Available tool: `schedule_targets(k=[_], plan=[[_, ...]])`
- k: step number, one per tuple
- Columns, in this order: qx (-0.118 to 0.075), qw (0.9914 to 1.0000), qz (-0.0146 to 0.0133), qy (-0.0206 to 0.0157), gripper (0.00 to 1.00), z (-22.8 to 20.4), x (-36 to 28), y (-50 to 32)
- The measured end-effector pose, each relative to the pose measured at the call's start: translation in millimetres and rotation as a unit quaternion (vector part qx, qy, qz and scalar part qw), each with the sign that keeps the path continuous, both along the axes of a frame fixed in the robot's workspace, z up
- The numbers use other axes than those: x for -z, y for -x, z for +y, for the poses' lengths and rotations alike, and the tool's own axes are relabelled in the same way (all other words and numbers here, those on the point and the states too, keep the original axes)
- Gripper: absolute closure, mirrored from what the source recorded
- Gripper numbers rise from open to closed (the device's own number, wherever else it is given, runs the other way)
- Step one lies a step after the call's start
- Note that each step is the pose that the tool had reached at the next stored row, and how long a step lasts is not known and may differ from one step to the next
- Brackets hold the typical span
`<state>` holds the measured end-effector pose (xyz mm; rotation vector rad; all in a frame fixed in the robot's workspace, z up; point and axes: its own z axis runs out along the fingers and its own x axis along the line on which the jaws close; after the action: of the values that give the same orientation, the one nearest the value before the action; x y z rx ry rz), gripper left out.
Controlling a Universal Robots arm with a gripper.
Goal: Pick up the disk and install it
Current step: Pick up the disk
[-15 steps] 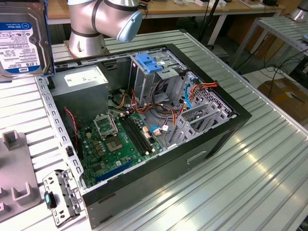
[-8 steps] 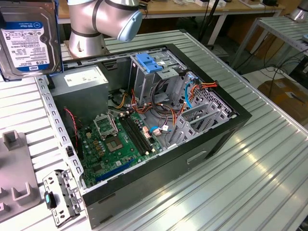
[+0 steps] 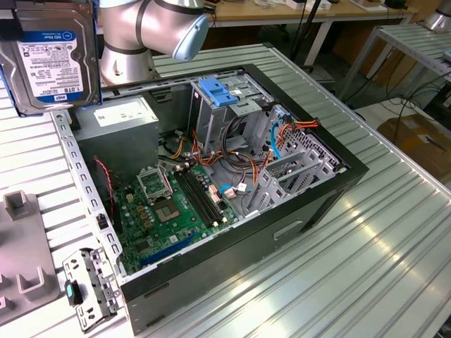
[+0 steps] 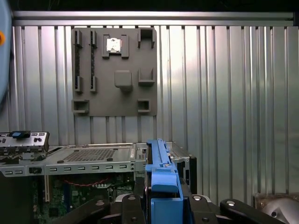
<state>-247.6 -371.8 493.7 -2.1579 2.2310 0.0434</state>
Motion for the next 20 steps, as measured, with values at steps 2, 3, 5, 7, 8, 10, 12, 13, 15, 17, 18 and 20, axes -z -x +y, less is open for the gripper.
schedule_targets(k=[2,3,5,7,8,10,12,13,15,17,18,20], plan=[[0.0,1.0,0.0,0.0,0.63,0.0,0.0,-2.0],[0.0,1.0,0.0,0.0,0.63,0.0,0.0,-3.4],[0.0,1.0,0.0,0.0,0.63,0.0,0.0,-6.8],[0.0,1.0,0.0,0.0,0.63,0.0,0.0,-8.7],[0.0,1.0,0.0,0.0,0.63,0.0,0.0,-9.6],[0.0,1.0,0.0,0.0,0.63,0.0,0.0,-11.0],[0.0,1.0,0.0,0.0,0.63,0.0,0.0,-11.3],[0.0,1.0,0.0,0.0,0.63,0.0,0.0,-11.6],[0.0,1.0,0.0,0.0,0.63,-0.2,0.0,-11.7],[0.0,1.0,0.0,0.0,0.63,-0.7,0.0,-11.7],[0.0,1.0,0.0,0.0,0.63,-1.0,0.0,-11.7],[0.0,1.0,0.0,0.0,0.63,-1.4,0.0,-11.7]])
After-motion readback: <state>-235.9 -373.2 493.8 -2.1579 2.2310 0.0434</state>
